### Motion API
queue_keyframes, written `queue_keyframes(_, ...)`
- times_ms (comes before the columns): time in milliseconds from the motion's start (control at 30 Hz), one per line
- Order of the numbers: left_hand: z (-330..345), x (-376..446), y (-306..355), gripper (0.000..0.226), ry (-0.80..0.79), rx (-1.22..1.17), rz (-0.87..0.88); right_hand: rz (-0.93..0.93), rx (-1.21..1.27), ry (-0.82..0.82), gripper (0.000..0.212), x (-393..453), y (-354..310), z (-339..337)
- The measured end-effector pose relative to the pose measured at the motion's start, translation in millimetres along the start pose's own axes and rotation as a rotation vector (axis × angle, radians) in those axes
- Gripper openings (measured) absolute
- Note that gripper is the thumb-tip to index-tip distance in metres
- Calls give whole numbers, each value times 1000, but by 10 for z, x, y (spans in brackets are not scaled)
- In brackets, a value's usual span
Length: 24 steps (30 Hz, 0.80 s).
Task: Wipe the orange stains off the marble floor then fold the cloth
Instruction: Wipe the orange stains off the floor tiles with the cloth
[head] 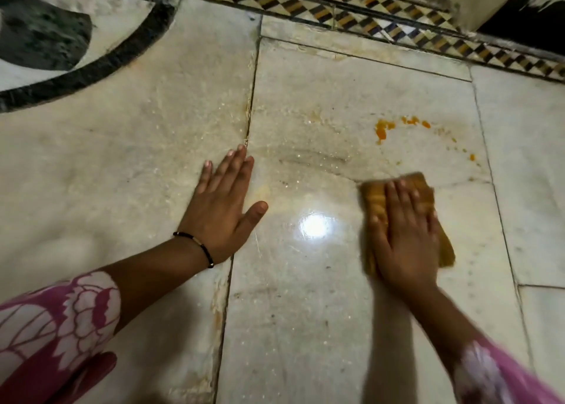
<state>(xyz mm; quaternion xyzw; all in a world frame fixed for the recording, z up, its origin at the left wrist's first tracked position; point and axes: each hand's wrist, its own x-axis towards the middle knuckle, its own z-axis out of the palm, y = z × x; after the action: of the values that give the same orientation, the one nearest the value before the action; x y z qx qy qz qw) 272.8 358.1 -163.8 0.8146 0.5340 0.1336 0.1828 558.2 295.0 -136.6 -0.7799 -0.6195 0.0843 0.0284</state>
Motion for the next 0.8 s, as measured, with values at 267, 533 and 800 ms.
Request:
queue_keyframes(267, -15, 1, -4, 83, -28, 33, 3, -216, -8, -54, 60, -833, -1101, 311)
queue_keyframes(533, -35, 16, -9, 85, -56, 58, -2, -113, -14, -16, 71, 375, -345, 61)
queue_keyframes(800, -48, 11, 21, 83, -24, -2, 0, -226, -16, -50, 60, -871, -1258, 332)
